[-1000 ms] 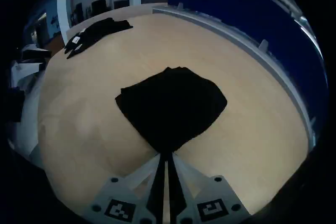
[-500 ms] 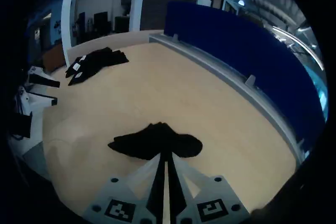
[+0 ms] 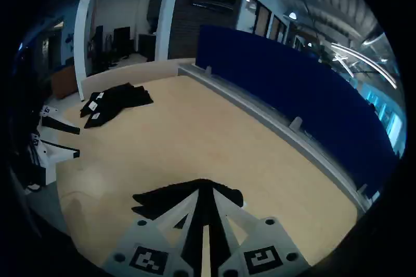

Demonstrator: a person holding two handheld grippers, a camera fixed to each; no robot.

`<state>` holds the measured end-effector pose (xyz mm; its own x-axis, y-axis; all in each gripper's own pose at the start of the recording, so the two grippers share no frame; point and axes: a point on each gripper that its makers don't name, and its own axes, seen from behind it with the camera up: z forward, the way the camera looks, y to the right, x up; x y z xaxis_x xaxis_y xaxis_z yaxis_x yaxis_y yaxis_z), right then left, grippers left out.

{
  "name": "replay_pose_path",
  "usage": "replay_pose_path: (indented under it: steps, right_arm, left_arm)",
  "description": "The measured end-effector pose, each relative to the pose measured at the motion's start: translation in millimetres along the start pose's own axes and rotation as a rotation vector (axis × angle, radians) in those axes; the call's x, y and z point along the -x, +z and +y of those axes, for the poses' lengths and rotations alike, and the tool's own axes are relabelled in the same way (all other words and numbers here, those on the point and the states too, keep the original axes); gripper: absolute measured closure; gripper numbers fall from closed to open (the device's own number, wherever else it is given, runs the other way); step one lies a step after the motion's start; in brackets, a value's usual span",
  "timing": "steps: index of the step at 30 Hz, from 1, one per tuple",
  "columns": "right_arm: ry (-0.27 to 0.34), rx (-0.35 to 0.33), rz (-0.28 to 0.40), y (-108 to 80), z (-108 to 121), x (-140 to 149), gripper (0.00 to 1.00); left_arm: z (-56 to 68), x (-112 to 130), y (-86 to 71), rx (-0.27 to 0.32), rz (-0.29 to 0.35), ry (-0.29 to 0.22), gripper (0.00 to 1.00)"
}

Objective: Fold towel

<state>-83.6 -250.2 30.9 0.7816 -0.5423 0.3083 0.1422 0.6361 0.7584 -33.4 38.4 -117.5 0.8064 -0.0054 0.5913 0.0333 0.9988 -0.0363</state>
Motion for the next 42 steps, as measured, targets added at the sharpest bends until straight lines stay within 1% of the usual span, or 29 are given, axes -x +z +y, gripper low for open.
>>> replay_pose_path:
  steps: [7,14,18,23,29,35,42]
  right_arm:
    - [0.032,0.038,0.002,-11.7,21,6,0.96]
    - [0.071,0.087,0.000,-31.0,52,17,0.96]
    - [0.087,0.114,-0.007,-46.2,72,27,0.96]
    - [0.110,0.154,-0.016,-69.4,103,42,0.96]
    - [0.135,0.201,-0.032,-95.5,140,65,0.96]
    - [0.159,0.231,-0.047,-118.6,175,88,0.96]
    - [0.175,0.274,-0.066,-142.4,215,113,0.96]
  left_arm:
    - [3.5,-2,2.2,0.008,0.001,0.010,0.16]
    - [7.1,-5,6.7,0.018,-0.001,0.013,0.17]
    - [10.7,-8,10.3,0.026,-0.001,0.020,0.16]
    - [16.9,-10,14.2,0.034,-0.004,0.026,0.16]
    - [23.1,-11,19.0,0.043,-0.007,0.031,0.16]
    - [25.5,-13,23.6,0.033,-0.011,0.048,0.16]
    - [28.5,-16,25.0,0.024,-0.014,0.037,0.16]
